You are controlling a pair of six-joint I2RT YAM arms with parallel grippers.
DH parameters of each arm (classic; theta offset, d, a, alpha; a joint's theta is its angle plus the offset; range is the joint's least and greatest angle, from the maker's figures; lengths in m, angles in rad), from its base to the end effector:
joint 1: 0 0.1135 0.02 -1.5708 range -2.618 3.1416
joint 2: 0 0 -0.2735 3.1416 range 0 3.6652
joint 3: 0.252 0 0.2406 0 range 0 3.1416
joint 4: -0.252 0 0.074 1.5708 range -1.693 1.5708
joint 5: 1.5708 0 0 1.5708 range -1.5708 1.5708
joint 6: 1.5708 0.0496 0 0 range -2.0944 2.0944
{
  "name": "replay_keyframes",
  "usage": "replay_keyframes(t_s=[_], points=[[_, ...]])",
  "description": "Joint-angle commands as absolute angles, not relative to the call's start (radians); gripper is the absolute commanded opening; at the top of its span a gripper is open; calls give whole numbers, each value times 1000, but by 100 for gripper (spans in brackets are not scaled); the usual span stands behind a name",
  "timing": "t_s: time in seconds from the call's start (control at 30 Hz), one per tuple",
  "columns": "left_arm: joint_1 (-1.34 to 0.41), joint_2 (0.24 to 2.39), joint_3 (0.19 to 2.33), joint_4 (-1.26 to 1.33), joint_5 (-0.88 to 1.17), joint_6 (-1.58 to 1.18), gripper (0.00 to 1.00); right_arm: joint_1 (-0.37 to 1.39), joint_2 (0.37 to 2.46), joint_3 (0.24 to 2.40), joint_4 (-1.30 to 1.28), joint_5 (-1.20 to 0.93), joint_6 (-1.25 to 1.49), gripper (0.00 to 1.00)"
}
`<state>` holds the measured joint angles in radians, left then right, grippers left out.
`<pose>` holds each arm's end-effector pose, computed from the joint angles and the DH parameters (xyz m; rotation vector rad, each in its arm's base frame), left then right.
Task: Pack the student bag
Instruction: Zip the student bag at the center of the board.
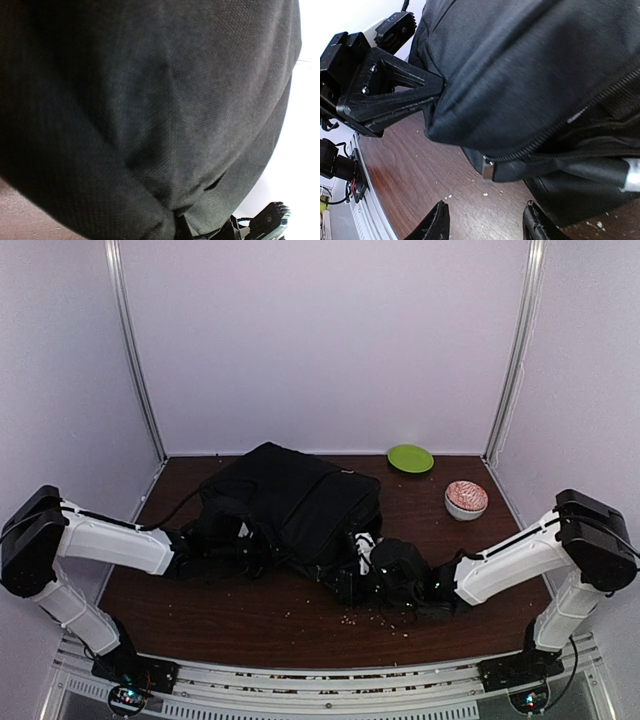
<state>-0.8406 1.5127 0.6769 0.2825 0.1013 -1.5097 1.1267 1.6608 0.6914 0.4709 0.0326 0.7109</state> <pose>0.2029 -0.2342 0.1891 -0.7573 2.3947 -1.3411 0.1451 0.3013 0.1686 -0.4447 2.2140 1.0442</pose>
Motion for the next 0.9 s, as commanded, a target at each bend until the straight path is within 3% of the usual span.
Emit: replay_keyframes(t_s=[0.0,0.43,0.87], points=[[-827,1506,684,310,100,-1489,0,1138,1706,768,454,52,721,48],[-827,1553,722,350,146,-1484,0,1142,1811,894,264,223,800,30],[-827,1562,727,362,155,-1485,0,1141,1852,948,187,245,817,16]])
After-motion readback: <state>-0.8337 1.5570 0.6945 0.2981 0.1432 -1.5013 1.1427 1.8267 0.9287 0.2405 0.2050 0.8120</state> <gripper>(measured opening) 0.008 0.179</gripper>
